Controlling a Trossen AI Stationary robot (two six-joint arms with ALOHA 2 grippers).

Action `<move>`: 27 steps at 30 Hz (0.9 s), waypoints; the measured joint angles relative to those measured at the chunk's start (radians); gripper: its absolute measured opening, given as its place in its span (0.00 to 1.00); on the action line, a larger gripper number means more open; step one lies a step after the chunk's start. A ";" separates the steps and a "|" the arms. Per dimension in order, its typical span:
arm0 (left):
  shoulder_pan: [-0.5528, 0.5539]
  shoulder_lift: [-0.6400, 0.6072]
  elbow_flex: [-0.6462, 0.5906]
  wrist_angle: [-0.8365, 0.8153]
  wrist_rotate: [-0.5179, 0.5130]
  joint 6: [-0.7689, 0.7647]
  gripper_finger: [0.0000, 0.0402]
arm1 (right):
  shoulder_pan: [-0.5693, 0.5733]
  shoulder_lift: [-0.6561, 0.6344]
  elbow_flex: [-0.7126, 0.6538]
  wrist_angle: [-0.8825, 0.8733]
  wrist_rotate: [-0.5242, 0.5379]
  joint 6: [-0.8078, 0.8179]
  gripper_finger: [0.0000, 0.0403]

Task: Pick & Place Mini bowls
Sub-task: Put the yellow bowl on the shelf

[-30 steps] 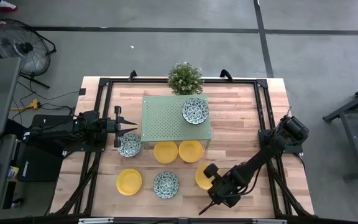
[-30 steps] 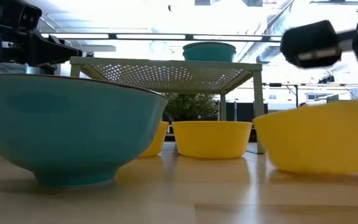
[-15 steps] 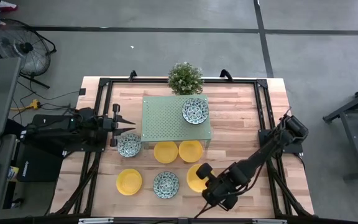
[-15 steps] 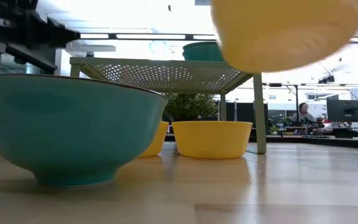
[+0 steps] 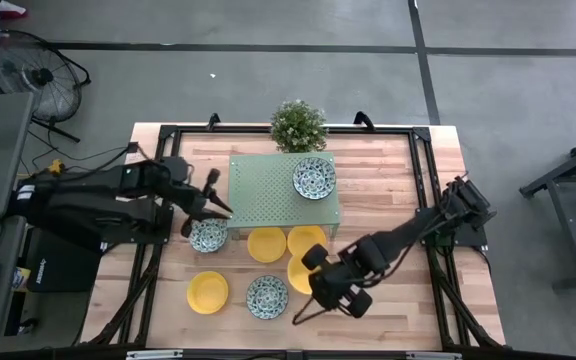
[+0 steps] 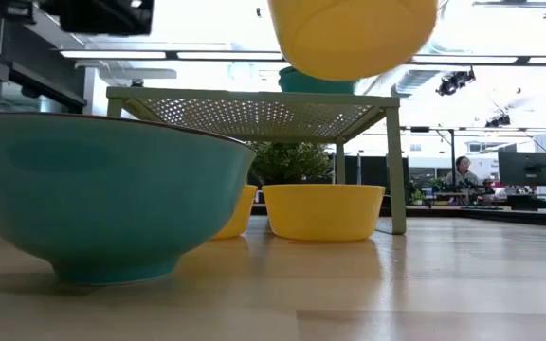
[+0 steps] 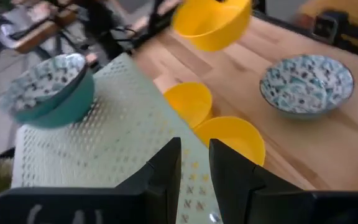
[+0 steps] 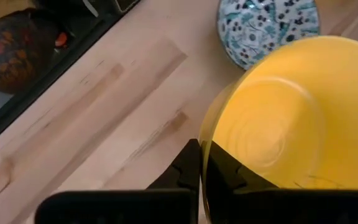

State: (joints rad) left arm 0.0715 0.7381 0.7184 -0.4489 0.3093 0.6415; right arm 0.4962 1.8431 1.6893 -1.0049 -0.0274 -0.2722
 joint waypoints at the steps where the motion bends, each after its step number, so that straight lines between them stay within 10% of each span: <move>1: -0.016 0.036 0.036 -0.024 -0.003 0.030 0.20 | -0.011 0.000 0.008 -0.007 -0.008 -0.006 0.00; 15: -0.330 0.473 0.485 -0.210 -0.306 0.355 0.20 | -0.078 -0.001 0.089 -0.034 -0.062 -0.121 0.00; 27: -0.447 0.702 0.607 -0.200 -0.485 0.409 0.20 | -0.076 -0.001 0.091 -0.029 -0.057 -0.128 0.00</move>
State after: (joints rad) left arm -0.3760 1.4404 1.3258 -0.6490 -0.1757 1.0508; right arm 0.4202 1.8420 1.7805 -1.0344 -0.0845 -0.4007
